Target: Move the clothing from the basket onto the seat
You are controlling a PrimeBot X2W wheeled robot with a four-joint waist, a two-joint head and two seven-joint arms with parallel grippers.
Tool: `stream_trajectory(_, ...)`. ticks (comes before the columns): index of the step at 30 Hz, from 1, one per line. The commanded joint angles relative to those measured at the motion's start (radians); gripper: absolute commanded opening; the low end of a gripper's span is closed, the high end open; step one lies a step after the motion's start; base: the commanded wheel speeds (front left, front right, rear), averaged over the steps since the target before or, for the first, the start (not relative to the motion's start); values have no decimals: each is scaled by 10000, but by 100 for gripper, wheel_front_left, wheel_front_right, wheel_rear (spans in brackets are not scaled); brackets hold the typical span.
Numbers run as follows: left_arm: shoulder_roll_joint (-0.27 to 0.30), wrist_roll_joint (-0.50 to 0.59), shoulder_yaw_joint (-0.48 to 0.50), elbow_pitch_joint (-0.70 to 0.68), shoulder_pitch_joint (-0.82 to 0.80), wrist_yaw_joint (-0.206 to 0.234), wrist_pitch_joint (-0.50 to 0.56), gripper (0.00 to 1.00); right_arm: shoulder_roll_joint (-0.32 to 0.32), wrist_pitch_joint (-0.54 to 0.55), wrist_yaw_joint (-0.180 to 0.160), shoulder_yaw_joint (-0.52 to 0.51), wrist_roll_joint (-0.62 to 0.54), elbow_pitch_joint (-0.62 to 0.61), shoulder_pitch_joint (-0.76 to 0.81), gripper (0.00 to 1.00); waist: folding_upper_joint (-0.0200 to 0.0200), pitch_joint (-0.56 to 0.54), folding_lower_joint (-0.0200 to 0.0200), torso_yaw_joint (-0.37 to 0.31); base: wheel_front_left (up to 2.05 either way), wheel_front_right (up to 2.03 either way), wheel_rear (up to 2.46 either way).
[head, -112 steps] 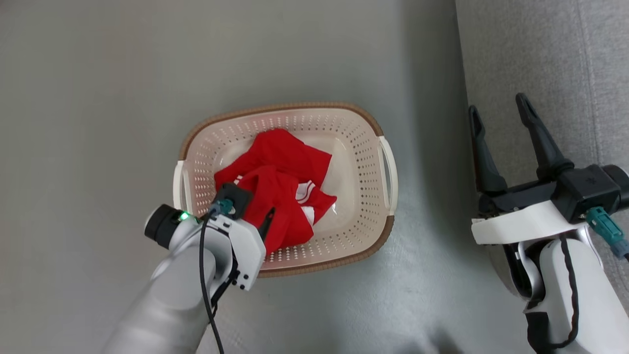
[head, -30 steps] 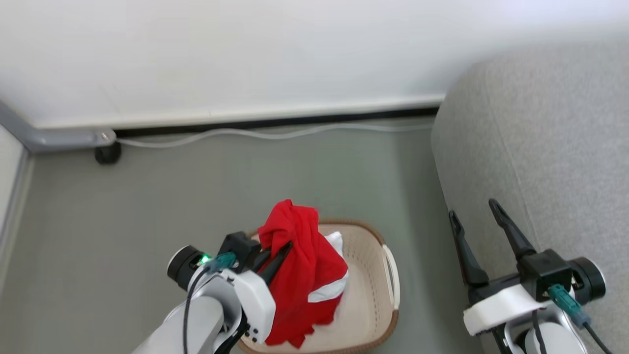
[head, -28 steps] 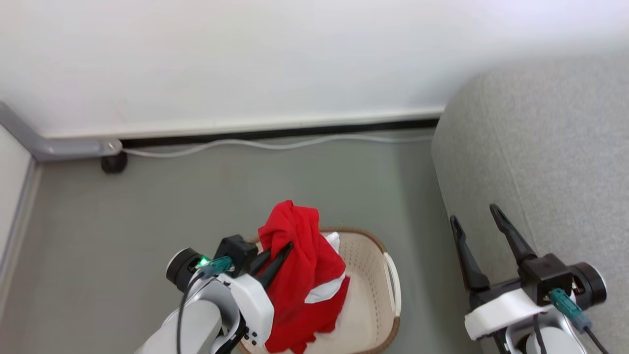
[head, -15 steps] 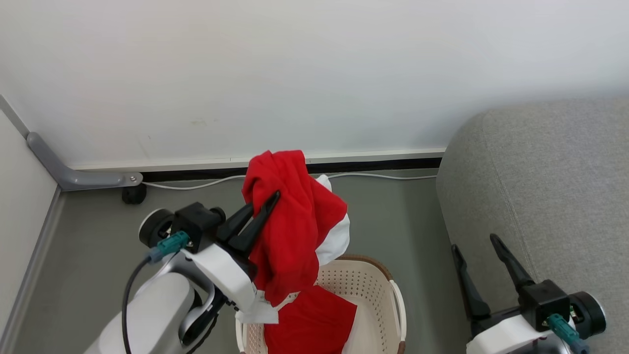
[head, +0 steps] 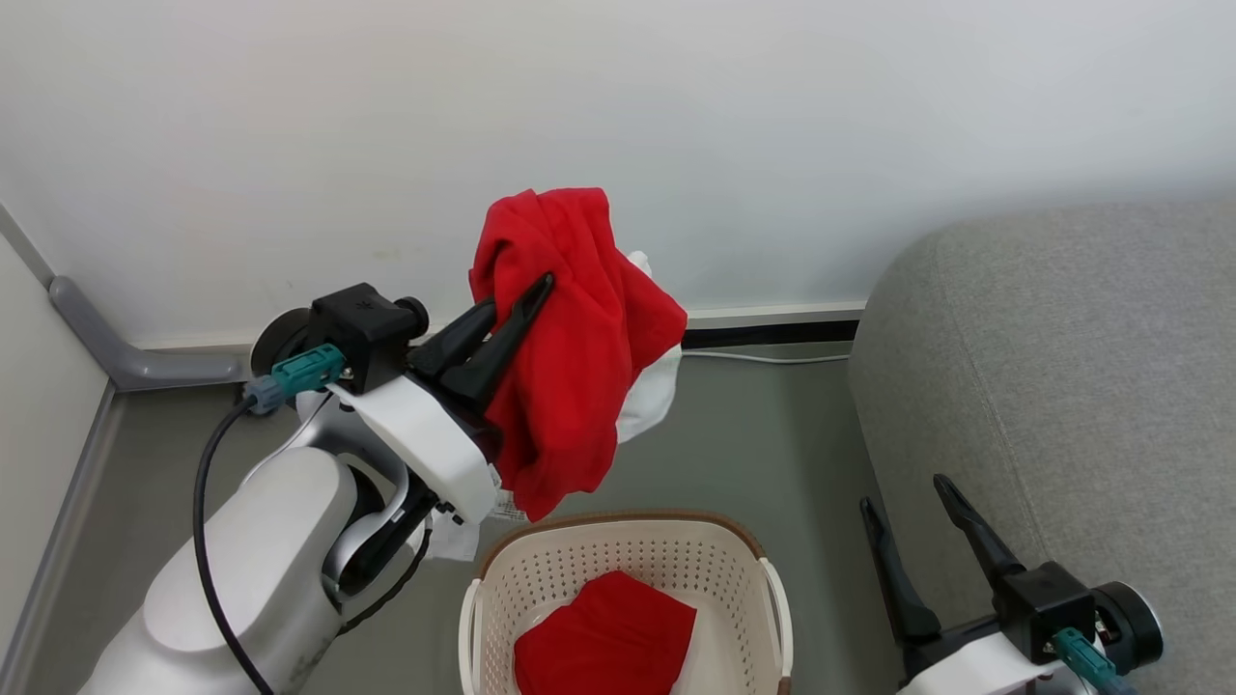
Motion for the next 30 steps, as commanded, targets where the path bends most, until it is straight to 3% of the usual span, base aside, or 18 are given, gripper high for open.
stream_trajectory(1, 286, -146, 506, -281, -557, 172, 45, 0, -60, -105, 42, 239, 74, -230, -103, 100, -1, -23, 0, -37, 0, 0, 0)
stream_trajectory(11, 297, -320, 438, -297, -425, 299, 283, 0, -60, -105, 42, 605, 607, -799, -169, 100, -1, -63, 0, -29, 0, 0, 0)
stream_trajectory(17, 235, -332, 343, -191, -451, 283, 259, 0, -60, -105, 42, 1593, 1523, -1338, -465, 100, -1, -88, 0, 59, 0, 0, 0)
stream_trajectory(23, 82, -320, 151, -96, -520, 245, 267, 0, -72, -105, 42, 2778, 2973, -1286, -1149, 100, -1, -110, 0, 207, 0, 0, 0)
stream_trajectory(30, -159, -316, -120, 61, -635, 172, 241, 0, -126, -105, 42, 4105, 5139, -284, -2358, 100, -1, -94, 0, 467, 0, 0, 0)
